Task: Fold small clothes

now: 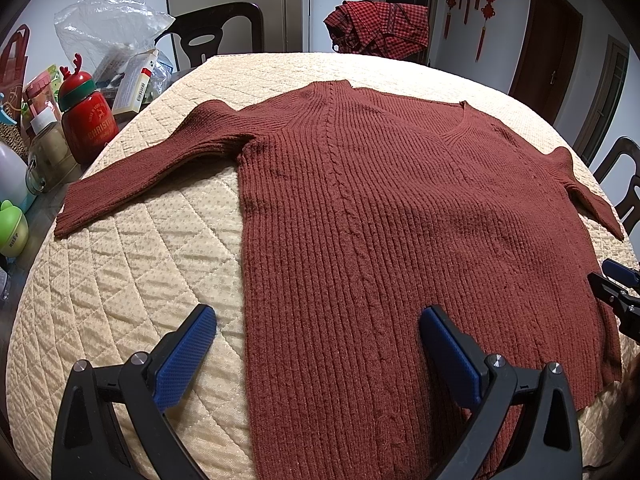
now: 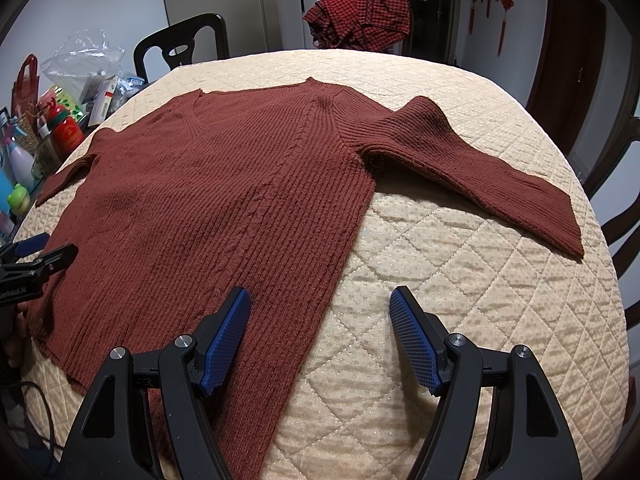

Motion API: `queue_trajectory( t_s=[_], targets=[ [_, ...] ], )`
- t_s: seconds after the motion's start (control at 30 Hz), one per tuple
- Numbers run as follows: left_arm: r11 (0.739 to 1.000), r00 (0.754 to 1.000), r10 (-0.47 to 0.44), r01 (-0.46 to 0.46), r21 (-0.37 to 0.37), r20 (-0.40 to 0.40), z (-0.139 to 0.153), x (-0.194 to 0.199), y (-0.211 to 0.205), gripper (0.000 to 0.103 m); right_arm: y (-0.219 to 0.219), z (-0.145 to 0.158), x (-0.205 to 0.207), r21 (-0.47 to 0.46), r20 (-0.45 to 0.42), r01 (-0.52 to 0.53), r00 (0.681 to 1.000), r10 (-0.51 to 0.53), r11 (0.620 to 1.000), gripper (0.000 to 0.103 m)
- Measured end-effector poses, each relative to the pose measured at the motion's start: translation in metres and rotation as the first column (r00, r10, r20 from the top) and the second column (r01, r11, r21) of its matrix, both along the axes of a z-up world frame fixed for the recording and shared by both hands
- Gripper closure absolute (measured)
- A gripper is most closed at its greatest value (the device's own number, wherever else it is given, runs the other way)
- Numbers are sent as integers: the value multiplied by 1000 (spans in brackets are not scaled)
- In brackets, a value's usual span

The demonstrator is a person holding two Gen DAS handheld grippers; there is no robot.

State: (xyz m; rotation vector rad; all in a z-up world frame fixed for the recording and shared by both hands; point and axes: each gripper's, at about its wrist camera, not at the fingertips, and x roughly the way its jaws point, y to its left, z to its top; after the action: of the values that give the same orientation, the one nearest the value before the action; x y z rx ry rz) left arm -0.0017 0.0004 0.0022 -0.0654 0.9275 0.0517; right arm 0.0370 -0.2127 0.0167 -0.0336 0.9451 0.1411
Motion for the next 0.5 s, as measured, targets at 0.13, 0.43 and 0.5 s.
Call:
queue_trajectory(
  t_s=[0.13, 0.43, 0.5],
  targets=[
    [1000, 1000, 0, 0, 0, 0, 0, 0, 0, 0, 0, 0, -1, -2, 0, 0, 1000, 0, 1000, 30],
    [1000, 1000, 0, 0, 1, 1, 0, 0, 0, 0, 0, -1, -1, -3, 0, 0, 1000, 0, 1000, 30],
    [1000, 1000, 0, 0, 1, 1, 0, 0, 0, 0, 0, 0, -1, -3, 0, 0, 1000, 0, 1000, 30]
  ],
)
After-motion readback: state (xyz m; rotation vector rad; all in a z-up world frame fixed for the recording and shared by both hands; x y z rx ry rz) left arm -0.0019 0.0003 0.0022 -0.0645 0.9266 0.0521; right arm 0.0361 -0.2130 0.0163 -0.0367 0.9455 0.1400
